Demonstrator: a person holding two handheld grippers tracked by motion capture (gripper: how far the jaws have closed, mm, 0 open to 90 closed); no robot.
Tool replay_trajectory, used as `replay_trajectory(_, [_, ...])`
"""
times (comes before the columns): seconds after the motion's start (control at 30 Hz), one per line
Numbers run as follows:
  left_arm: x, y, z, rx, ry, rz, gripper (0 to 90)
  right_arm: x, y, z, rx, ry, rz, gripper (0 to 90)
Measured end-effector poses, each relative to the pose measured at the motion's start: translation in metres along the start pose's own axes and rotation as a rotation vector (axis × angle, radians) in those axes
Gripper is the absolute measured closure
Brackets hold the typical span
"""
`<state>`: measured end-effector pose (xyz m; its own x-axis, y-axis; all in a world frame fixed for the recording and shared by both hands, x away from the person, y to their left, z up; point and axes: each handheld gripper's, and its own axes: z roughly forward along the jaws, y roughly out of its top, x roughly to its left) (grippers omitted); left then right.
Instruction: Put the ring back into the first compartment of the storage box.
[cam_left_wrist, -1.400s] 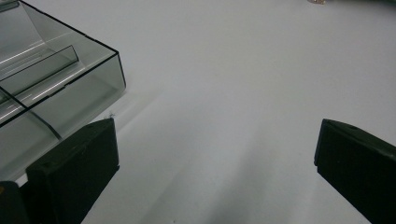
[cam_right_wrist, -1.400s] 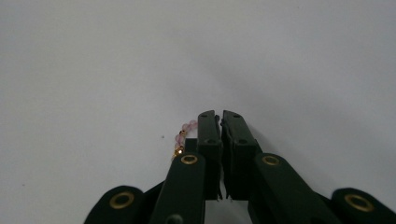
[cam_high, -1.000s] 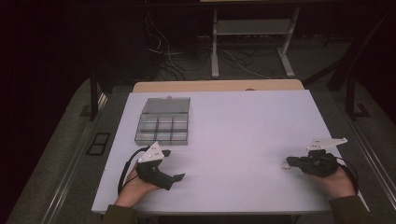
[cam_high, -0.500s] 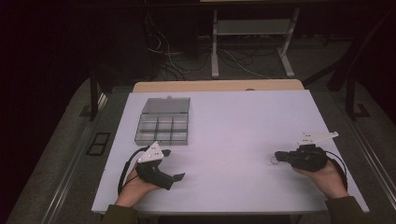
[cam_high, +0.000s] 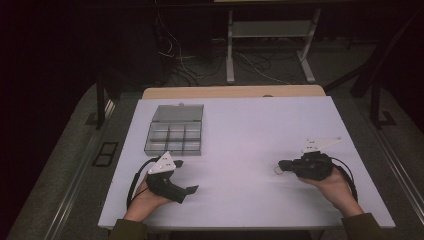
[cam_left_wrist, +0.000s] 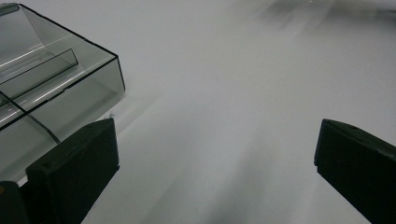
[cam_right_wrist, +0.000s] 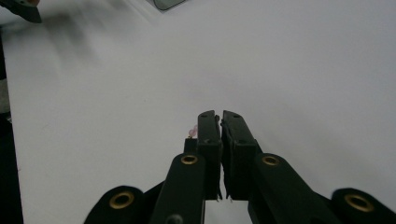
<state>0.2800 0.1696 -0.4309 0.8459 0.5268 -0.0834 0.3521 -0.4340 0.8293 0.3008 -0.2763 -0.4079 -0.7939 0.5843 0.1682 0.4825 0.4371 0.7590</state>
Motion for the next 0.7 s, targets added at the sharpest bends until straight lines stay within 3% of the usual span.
replay_trajectory(0.7, [0.0,0.001,0.0,-0.005,-0.002,-0.003,0.0,0.026,0.025,0.057,0.044,0.113,-0.047,85.7])
